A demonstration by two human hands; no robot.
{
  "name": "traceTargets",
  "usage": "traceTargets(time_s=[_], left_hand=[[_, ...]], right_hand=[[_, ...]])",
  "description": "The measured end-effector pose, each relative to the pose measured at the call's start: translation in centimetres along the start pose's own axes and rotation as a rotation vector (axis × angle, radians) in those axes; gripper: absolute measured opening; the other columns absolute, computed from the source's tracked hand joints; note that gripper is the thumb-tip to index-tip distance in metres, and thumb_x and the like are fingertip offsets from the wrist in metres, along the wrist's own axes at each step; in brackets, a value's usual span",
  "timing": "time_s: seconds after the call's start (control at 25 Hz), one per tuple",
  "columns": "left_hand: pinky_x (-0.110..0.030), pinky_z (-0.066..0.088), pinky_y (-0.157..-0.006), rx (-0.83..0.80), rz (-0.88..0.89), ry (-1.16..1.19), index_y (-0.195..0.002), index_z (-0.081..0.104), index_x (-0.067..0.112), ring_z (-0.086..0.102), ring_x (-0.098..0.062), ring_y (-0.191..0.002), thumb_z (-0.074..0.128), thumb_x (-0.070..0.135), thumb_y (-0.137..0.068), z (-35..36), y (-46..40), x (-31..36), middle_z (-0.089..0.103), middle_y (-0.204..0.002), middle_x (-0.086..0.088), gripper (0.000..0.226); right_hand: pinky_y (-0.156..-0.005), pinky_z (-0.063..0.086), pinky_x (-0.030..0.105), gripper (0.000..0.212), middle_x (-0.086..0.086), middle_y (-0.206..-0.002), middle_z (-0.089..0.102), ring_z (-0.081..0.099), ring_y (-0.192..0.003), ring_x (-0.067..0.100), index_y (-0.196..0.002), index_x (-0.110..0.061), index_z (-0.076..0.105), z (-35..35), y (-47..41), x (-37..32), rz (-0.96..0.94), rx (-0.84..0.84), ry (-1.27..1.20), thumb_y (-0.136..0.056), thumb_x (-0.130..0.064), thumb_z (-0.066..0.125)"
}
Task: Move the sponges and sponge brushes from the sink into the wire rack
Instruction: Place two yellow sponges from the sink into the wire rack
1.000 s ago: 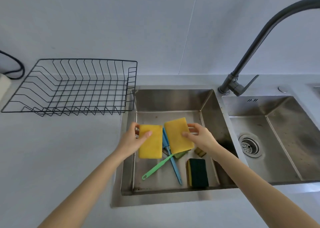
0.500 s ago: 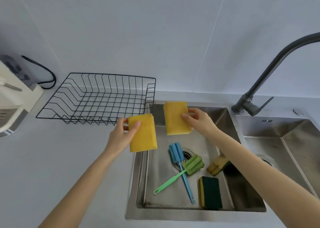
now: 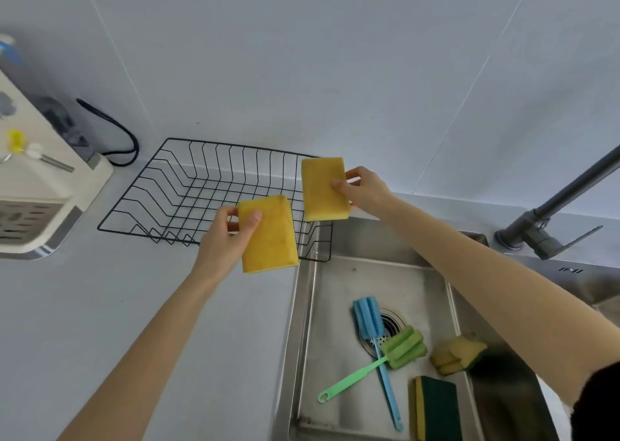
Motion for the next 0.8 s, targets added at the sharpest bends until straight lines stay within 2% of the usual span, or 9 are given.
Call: traceTargets(time_s=[0.12, 0.24, 0.36, 0.4, 0.48, 0.56, 0.6, 0.72, 0.8], left_hand=[[-0.041, 0.048, -0.086, 0.028, -0.014, 0.035, -0.124, 0.04, 0.013, 0.052, -0.023, -0.101, 0.048, 0.044, -0.087, -1.0, -1.6, -0.2, 0.05, -0.112, -0.004, 0.049], [-0.029, 0.046, -0.072, 0.046, -0.008, 0.033, -0.126, 0.039, 0.014, 0.051, -0.021, -0.1, 0.047, 0.042, -0.087, -1.8, -2.7, -0.3, 0.048, -0.113, -0.002, 0.049], [-0.019, 0.042, -0.062, 0.058, -0.009, 0.02, -0.125, 0.039, 0.015, 0.05, -0.019, -0.1, 0.047, 0.043, -0.087, -2.5, -4.0, -0.8, 0.048, -0.111, 0.0, 0.048], [-0.019, 0.042, -0.062, 0.061, -0.014, 0.023, -0.125, 0.04, 0.015, 0.05, -0.019, -0.099, 0.047, 0.043, -0.087, -2.7, -4.4, -1.0, 0.048, -0.111, 0.0, 0.048], [-0.025, 0.043, -0.067, 0.069, -0.02, 0.012, -0.124, 0.04, 0.015, 0.05, -0.019, -0.099, 0.047, 0.043, -0.087, -3.0, -5.2, -1.2, 0.048, -0.11, 0.0, 0.047], [-0.03, 0.041, -0.076, 0.072, -0.026, -0.012, -0.124, 0.04, 0.014, 0.049, -0.018, -0.1, 0.046, 0.043, -0.088, -3.0, -5.7, -1.6, 0.048, -0.11, 0.001, 0.047], [-0.031, 0.04, -0.079, 0.072, -0.03, -0.013, -0.124, 0.04, 0.014, 0.049, -0.018, -0.1, 0.046, 0.043, -0.088, -3.1, -5.9, -1.8, 0.048, -0.11, 0.001, 0.047], [-0.032, 0.04, -0.081, 0.061, -0.049, 0.012, -0.125, 0.04, 0.015, 0.049, -0.018, -0.1, 0.046, 0.043, -0.087, -3.0, -6.4, -2.2, 0.048, -0.11, 0.001, 0.047], [-0.033, 0.041, -0.081, 0.057, -0.057, 0.01, -0.124, 0.04, 0.015, 0.05, -0.019, -0.1, 0.046, 0.044, -0.087, -2.9, -6.5, -2.5, 0.049, -0.11, 0.001, 0.047]], right_hand=[[-0.097, 0.05, 0.038, 0.043, 0.015, -0.129, 0.054, 0.06, -0.107, 0.03, -0.128, -0.006, 0.044, 1.8, -2.6, -1.6, 0.028, -0.022, 0.056, -0.092, -0.03, 0.052], [-0.095, 0.05, 0.037, 0.041, 0.02, -0.128, 0.056, 0.062, -0.109, 0.034, -0.125, 0.002, 0.047, 3.9, -4.8, -3.0, 0.021, -0.07, 0.182, -0.094, -0.025, 0.048], [-0.089, 0.052, 0.036, 0.042, 0.019, -0.124, 0.058, 0.065, -0.1, 0.033, -0.126, 0.001, 0.044, 6.5, -6.8, -3.7, 0.008, -0.112, 0.279, -0.094, -0.027, 0.047], [-0.085, 0.052, 0.036, 0.044, 0.019, -0.119, 0.058, 0.064, -0.1, 0.033, -0.126, 0.001, 0.043, 7.4, -7.5, -3.7, 0.008, -0.121, 0.312, -0.094, -0.028, 0.046], [-0.066, 0.05, 0.032, 0.047, 0.018, -0.108, 0.056, 0.061, -0.096, 0.032, -0.129, 0.003, 0.039, 8.7, -8.4, -3.4, 0.009, -0.125, 0.395, -0.094, -0.028, 0.045], [-0.052, 0.04, 0.026, 0.047, 0.021, -0.112, 0.056, 0.054, -0.089, 0.03, -0.13, 0.004, 0.035, 9.6, -9.1, -2.9, 0.0, -0.114, 0.485, -0.095, -0.026, 0.044], [-0.054, 0.039, 0.027, 0.047, 0.022, -0.119, 0.055, 0.055, -0.093, 0.031, -0.131, 0.004, 0.033, 9.9, -9.4, -2.6, 0.004, -0.102, 0.515, -0.096, -0.025, 0.043], [-0.072, 0.037, 0.032, 0.045, 0.022, -0.13, 0.048, 0.053, -0.115, 0.035, -0.134, 0.003, 0.029, 10.3, -9.8, -1.7, 0.049, -0.07, 0.545, -0.097, -0.021, 0.038], [-0.077, 0.036, 0.036, 0.046, 0.021, -0.133, 0.042, 0.048, -0.12, 0.036, -0.137, 0.0, 0.027, 10.4, -9.4, -2.0, -0.014, -0.044, 0.619, -0.097, -0.022, 0.036]])
Point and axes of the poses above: each hand's wrist, its own y-axis away from the middle knuckle, its own z-axis out of the palm, x = y × z, the point moved 6 cm from there along -y, towards the middle knuckle
